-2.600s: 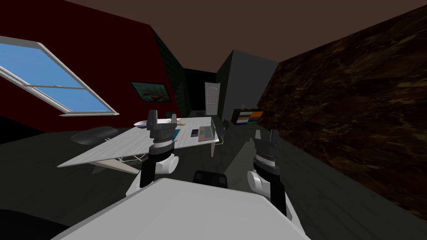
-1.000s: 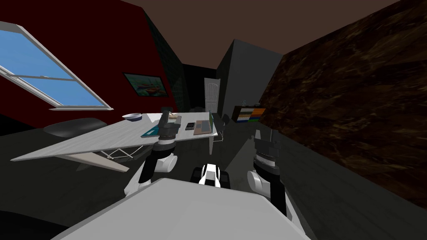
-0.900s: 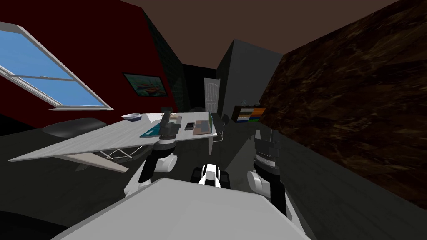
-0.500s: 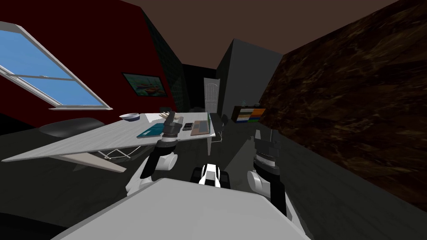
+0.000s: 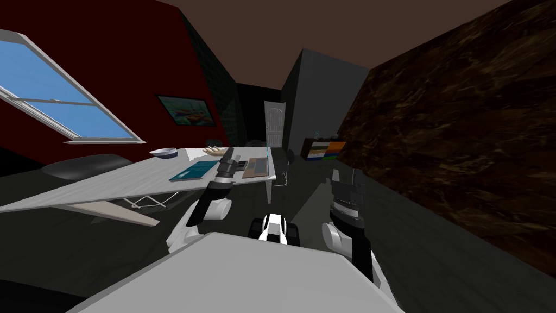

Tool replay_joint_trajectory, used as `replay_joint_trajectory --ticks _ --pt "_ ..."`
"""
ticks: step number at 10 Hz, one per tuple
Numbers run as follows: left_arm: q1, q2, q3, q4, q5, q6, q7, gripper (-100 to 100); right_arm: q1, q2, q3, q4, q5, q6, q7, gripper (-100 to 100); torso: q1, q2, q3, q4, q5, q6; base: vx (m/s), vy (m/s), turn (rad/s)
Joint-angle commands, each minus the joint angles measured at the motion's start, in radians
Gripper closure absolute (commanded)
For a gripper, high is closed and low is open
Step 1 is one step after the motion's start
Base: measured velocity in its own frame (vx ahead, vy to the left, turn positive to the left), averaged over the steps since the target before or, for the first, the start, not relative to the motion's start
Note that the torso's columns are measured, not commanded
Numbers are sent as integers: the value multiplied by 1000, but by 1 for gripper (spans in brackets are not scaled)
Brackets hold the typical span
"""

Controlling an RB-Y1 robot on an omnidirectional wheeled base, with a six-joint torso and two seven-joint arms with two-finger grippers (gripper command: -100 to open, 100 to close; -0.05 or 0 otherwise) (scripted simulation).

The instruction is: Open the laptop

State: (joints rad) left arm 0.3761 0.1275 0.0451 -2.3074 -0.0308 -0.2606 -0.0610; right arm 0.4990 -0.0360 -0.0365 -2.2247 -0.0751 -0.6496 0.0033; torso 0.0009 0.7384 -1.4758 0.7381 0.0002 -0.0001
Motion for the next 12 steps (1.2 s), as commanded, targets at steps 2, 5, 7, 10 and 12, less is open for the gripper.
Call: replay_joint_trajectory --ticks 2,5,7,10,12 --pt "-20 -10 11 20 -17 93 -17 -100 0 0 0 0 0 0 0 0 0 1 0 0 0 0 36 -86 13" --pt "-34 -12 18 33 -30 160 -30 -100 0 0 0 0 0 0 0 0 0 -1 0 0 0 0 38 -78 11" --pt "-44 -9 23 41 -39 206 -38 -100 0 0 0 0 0 0 0 0 -2 -1 -1 0 -1 0 47 -89 12" --pt "-59 2 31 54 -53 279 -52 -100 0 0 0 0 0 0 0 0 -1 0 0 0 0 0 39 -93 12" --pt "-70 12 37 64 -63 334 -63 -100 0 0 0 0 0 0 0 0 -1 -1 0 0 0 0 45 -98 13"
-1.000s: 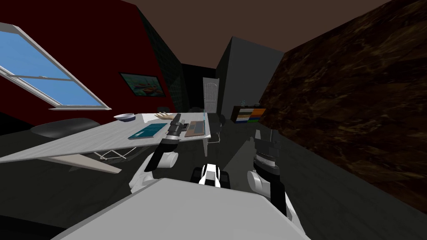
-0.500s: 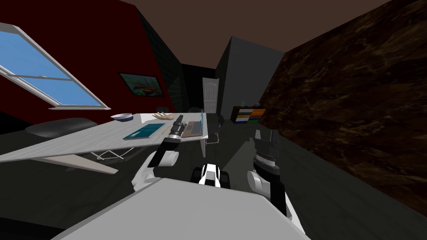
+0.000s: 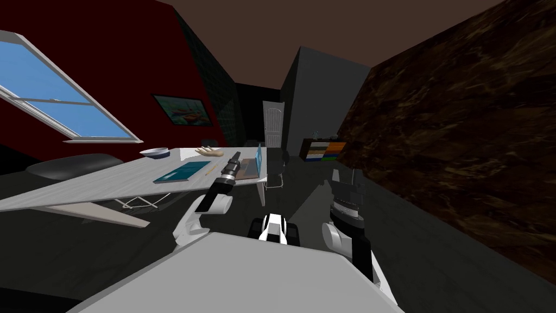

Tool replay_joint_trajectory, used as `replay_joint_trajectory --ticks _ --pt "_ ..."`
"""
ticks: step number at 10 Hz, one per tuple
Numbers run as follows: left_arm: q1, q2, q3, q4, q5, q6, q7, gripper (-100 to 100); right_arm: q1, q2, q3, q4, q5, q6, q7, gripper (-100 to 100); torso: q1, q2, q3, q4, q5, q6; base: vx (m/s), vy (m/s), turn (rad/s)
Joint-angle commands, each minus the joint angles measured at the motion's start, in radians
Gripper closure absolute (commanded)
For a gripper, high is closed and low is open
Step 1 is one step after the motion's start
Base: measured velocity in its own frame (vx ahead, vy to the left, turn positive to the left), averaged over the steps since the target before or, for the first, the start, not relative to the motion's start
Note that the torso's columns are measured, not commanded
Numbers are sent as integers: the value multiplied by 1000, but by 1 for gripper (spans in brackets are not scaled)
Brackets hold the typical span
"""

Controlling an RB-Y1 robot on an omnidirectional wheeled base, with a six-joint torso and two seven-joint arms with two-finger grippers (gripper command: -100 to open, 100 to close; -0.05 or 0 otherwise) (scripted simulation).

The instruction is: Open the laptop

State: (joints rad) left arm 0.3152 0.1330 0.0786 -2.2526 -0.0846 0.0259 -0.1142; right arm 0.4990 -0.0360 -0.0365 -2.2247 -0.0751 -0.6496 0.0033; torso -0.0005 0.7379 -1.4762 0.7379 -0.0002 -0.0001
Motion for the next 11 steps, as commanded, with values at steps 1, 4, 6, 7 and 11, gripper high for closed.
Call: replay_joint_trajectory --ticks 1,4,6,7,11 --pt "-15 12 7 15 -15 76 -15 -100 0 0 0 0 0 0 0 0 1 0 0 0 0 0 40 -90 16" --pt "-34 26 17 35 -33 168 -33 -100 0 0 0 0 0 0 0 0 0 0 0 0 0 0 41 -111 16" --pt "-47 35 24 49 -44 223 -44 -100 0 0 0 0 0 0 0 0 -1 -2 -1 0 0 0 79 -133 19" --pt "-47 35 24 49 -44 230 -44 -100 0 0 0 0 0 0 0 0 1 -1 -1 0 0 0 35 -70 5" --pt "-70 52 36 73 -65 337 -65 -100 0 0 0 0 0 0 0 0 -1 0 0 0 0 0 34 -78 12"
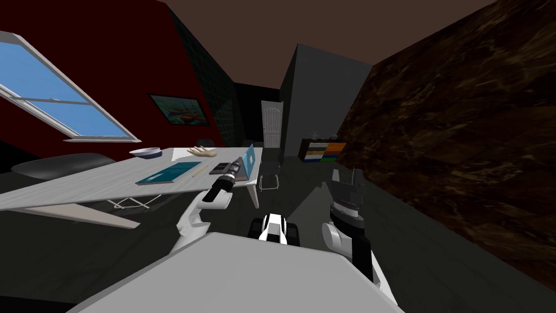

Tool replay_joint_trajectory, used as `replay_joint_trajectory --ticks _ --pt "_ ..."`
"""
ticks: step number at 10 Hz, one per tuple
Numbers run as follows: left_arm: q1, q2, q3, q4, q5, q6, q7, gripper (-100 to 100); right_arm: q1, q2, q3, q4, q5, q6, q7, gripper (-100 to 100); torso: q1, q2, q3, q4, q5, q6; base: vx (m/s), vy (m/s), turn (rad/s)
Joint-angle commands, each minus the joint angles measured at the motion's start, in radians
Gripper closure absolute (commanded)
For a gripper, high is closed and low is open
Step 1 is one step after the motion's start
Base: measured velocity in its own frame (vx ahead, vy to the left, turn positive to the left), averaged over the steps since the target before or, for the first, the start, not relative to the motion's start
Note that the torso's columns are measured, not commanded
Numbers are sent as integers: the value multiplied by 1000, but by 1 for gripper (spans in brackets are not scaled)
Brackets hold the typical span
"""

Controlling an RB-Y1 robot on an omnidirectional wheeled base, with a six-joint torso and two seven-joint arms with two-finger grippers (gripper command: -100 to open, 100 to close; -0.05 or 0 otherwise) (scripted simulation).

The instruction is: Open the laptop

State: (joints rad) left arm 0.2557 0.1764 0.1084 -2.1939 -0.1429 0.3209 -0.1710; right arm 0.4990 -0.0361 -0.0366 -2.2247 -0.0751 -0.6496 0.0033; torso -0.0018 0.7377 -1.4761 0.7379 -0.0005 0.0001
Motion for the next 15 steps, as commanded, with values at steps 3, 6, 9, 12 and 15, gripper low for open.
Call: replay_joint_trajectory --ticks 3,6,9,12,15 --pt "-21 17 11 26 -16 93 -17 -100 0 0 0 0 0 0 0 0 2 0 0 0 1 0 30 -77 9" --pt "-90 55 44 101 -17 27 -21 -100 0 0 0 0 0 0 0 0 3 6 3 2 1 1 -76 -25 -101" --pt "-117 55 44 191 -17 27 -21 -100 0 0 0 0 0 0 0 0 2 -4 -2 -1 1 0 -29 -7 6" --pt "-215 99 79 285 -17 -28 -24 -100 0 0 0 0 0 0 0 0 0 4 3 1 0 0 -94 -34 -100" --pt "-215 99 79 362 -17 -28 -24 -100 0 0 0 0 0 0 0 0 3 -4 -2 -1 1 0 5 13 2"
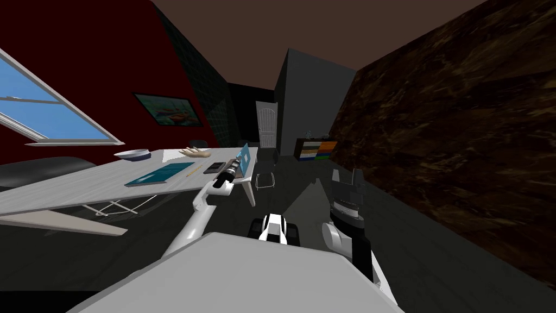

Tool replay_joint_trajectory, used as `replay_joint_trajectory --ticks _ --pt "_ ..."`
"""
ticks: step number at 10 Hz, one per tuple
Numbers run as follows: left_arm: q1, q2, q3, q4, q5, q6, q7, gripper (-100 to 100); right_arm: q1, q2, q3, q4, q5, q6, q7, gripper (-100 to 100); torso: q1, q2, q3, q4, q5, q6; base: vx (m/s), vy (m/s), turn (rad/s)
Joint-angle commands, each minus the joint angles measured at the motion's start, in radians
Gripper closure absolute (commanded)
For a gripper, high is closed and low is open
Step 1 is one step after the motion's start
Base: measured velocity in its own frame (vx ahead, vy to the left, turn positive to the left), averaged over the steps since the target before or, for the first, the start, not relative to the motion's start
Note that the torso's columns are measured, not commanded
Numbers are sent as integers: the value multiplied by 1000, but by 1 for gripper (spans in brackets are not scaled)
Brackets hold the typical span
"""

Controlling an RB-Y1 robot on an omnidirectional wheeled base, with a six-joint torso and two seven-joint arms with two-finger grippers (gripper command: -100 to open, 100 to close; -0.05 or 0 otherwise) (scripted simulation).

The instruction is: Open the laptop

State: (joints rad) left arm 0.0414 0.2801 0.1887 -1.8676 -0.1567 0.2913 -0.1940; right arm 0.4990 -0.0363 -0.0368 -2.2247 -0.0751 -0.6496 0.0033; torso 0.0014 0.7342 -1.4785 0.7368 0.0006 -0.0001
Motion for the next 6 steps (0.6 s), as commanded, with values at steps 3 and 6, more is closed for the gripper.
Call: replay_joint_trajectory --ticks 3,6 --pt "-99 40 34 139 -2 -53 -5 -100 0 0 0 0 0 0 0 0 -2 9 6 3 -1 0 -95 -26 -99" --pt "-142 84 69 229 -2 -106 -9 -100 0 0 0 0 0 0 0 0 0 0 0 0 0 0 -37 -15 -56"
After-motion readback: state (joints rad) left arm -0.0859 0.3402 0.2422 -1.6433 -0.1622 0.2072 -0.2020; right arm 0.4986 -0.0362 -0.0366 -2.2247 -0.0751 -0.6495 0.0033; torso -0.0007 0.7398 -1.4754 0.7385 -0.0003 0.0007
